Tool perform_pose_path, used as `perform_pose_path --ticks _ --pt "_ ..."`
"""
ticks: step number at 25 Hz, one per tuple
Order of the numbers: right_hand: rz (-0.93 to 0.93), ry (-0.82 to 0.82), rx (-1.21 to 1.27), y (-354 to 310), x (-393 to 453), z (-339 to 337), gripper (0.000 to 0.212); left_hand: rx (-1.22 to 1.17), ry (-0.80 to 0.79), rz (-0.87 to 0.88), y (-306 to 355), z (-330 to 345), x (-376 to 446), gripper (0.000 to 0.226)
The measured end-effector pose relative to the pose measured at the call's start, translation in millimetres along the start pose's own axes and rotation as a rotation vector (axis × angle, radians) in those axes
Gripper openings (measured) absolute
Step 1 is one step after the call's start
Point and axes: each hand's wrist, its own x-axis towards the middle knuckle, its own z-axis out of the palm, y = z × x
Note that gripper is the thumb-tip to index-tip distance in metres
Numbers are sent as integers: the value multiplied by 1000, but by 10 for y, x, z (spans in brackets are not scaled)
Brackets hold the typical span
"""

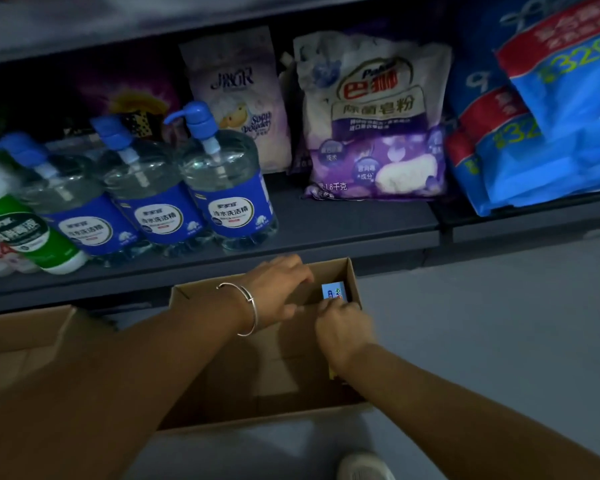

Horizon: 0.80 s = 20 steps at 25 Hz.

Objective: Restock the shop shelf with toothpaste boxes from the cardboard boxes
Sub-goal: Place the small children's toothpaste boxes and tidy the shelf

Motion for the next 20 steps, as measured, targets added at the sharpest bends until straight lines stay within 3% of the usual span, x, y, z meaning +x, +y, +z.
perform_pose_path --ticks 13,16,20 --pt "205 -75 52 -102 356 246 58 -212 1 34 -352 417 481 45" --pt "207 -62 51 -103 326 158 56 -263 2 -1 -338 436 514 40" --pt "134 -13 -33 -29 202 -124 39 -303 120 -56 -366 472 483 26"
